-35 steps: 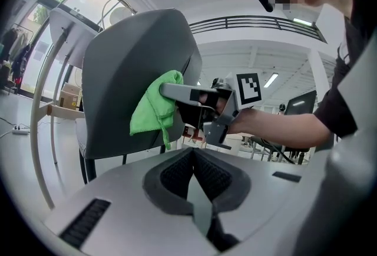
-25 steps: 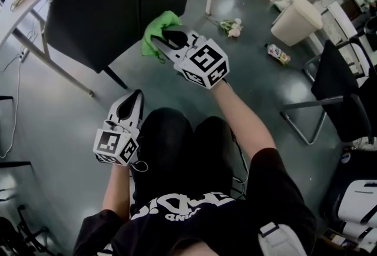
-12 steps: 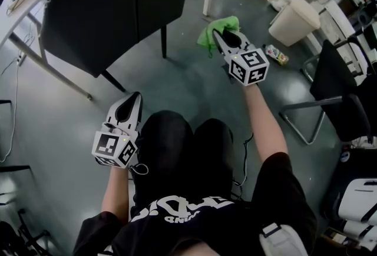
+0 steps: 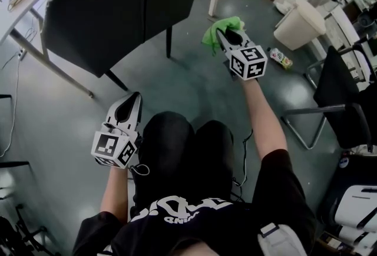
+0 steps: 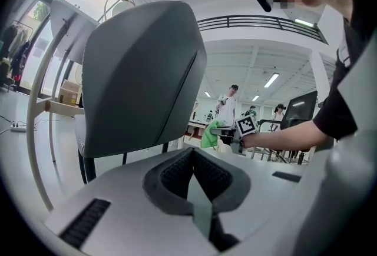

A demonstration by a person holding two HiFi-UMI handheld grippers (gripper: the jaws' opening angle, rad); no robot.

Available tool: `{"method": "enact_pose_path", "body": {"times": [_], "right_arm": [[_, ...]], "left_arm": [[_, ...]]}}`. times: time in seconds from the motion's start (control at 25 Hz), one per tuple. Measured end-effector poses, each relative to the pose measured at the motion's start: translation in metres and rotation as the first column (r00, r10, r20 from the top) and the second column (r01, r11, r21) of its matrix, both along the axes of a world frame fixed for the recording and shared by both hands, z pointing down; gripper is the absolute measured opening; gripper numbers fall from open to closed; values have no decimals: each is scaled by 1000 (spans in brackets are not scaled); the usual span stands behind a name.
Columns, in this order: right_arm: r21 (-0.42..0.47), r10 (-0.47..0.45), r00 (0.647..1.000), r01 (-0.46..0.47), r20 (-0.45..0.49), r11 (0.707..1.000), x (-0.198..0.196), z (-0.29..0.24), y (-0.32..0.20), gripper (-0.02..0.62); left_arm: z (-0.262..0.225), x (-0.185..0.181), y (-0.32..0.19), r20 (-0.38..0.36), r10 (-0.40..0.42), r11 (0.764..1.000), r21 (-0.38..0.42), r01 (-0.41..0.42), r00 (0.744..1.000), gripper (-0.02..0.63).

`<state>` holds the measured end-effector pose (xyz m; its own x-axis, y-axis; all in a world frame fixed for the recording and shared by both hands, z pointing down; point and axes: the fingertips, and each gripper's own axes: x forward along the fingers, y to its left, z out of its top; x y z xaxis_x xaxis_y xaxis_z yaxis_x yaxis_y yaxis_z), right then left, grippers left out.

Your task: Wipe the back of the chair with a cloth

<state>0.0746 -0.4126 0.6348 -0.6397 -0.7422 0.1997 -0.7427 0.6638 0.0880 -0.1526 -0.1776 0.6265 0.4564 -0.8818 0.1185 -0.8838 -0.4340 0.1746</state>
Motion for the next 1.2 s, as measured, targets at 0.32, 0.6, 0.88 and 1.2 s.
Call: {"method": "enact_pose_path", "body": {"times": [0.32,0.6,0.88,1.2], "right_arm": [[4,-122,992,122,-45,993,-81,1,-21,48],[14,-235,970,236,-55,972,-135,-3,-5,48],[43,-382,923,384,-46,922,-181,-11,43,48],[73,-540,841,540,-25,838,-243,-21,110,48]], "left_arm": [[6,-10,-7,-3,-17,1000,-15,17,1000,0],[10,-18,-11,-8,-33,999,-24,33,999,0],[15,-19,-10,-6,-40,999,-31,40,999,0],[15,-27,-2,-2,-62,998,-31,62,998,0]]}}
